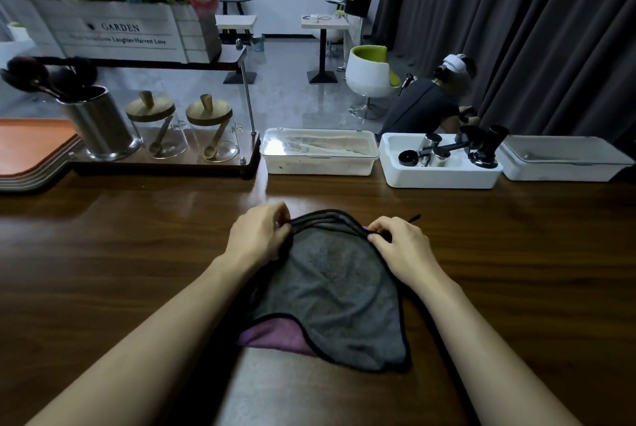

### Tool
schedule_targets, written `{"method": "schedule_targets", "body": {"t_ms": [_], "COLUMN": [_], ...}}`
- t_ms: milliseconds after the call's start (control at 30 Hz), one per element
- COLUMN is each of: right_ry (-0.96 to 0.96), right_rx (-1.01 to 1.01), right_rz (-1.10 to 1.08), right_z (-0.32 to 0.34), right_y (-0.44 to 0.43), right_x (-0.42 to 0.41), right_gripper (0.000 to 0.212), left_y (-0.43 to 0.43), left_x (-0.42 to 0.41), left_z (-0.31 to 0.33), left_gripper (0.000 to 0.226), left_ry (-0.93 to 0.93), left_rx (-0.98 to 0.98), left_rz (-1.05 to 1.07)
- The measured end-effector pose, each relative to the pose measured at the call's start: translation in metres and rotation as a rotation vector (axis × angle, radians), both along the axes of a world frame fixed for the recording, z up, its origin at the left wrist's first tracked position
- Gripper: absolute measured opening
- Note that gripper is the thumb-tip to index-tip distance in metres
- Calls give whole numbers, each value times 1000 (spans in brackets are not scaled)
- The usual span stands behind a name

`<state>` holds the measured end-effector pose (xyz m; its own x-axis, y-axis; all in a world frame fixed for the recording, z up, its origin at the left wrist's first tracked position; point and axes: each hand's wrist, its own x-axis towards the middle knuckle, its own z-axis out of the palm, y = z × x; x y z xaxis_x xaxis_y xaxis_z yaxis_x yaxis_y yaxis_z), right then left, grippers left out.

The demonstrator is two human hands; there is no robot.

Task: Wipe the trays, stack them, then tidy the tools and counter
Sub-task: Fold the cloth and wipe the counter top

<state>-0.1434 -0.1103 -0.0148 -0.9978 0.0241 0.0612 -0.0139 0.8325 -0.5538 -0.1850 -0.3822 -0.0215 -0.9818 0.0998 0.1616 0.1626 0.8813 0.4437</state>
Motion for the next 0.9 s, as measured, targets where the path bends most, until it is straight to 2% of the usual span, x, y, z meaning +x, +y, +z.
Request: {"method": "schedule_targets", "body": {"t_ms": [267, 400, 533, 700, 800, 900], "right_ry": [75, 109, 121, -62, -192, -167], "right_rx": [-60, -75, -37, 33, 123, 146], "right_rz": [-80, -26, 69, 194, 257, 245], "right_z": [8, 19, 26, 27, 30, 35], "right_y": [6, 6, 4, 4, 1, 1], "right_x": [4, 31, 69, 107, 120, 129], "right_gripper": [10, 9, 7, 5, 7, 8], "left_y": [-21, -38, -56, -73, -76, -77], "left_x": [2, 39, 89, 129, 138, 143], "left_z": [22, 26, 26, 26, 26, 29], "left_gripper": [16, 20, 17, 10, 7, 9], "left_ry": [59, 88, 2, -208, -252, -247], "left_rx": [361, 385, 412, 337, 222, 284], "left_rz": [51, -16, -90, -185, -224, -198]}}
